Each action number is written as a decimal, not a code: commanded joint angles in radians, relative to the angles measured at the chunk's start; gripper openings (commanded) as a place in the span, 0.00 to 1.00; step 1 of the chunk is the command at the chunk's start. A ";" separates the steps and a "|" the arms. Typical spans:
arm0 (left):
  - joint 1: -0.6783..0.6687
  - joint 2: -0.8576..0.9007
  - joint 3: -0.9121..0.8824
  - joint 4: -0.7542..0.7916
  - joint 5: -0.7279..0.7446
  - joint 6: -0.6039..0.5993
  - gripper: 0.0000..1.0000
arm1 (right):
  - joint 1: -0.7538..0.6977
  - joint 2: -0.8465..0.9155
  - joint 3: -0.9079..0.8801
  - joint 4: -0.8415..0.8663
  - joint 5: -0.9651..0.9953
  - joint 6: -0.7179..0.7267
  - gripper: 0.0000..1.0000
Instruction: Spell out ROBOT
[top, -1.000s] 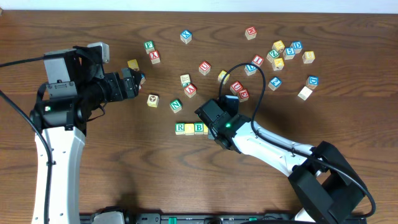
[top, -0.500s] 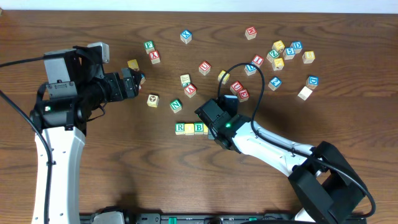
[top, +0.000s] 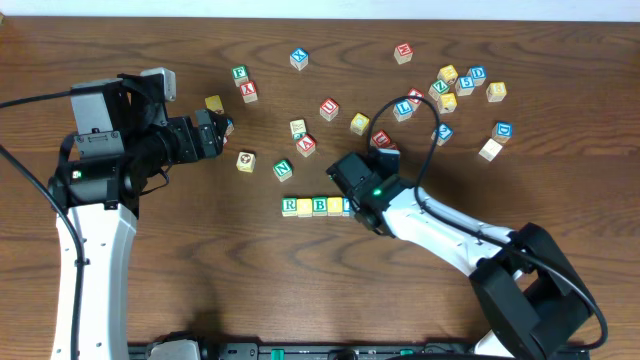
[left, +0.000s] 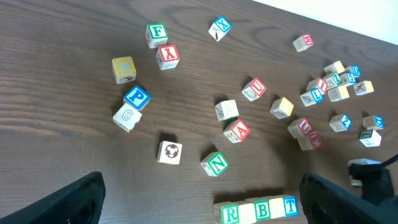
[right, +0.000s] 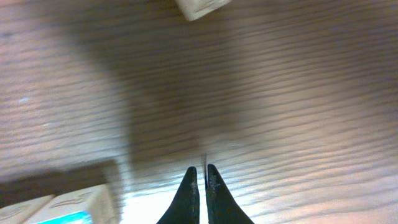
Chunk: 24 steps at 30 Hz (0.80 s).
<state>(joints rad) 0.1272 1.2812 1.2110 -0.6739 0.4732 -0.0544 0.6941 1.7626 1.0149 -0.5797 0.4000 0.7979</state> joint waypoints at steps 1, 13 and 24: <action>0.003 0.000 0.024 0.001 0.013 0.010 0.98 | -0.027 -0.093 0.014 -0.031 0.060 -0.041 0.01; 0.003 0.000 0.024 0.001 0.013 0.009 0.98 | -0.045 -0.454 0.014 -0.155 0.121 -0.082 0.30; 0.003 0.000 0.024 0.001 0.013 0.009 0.98 | -0.045 -0.676 0.014 -0.254 0.147 -0.082 0.99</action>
<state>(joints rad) 0.1272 1.2812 1.2110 -0.6739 0.4732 -0.0544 0.6548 1.1175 1.0149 -0.8261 0.5175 0.7200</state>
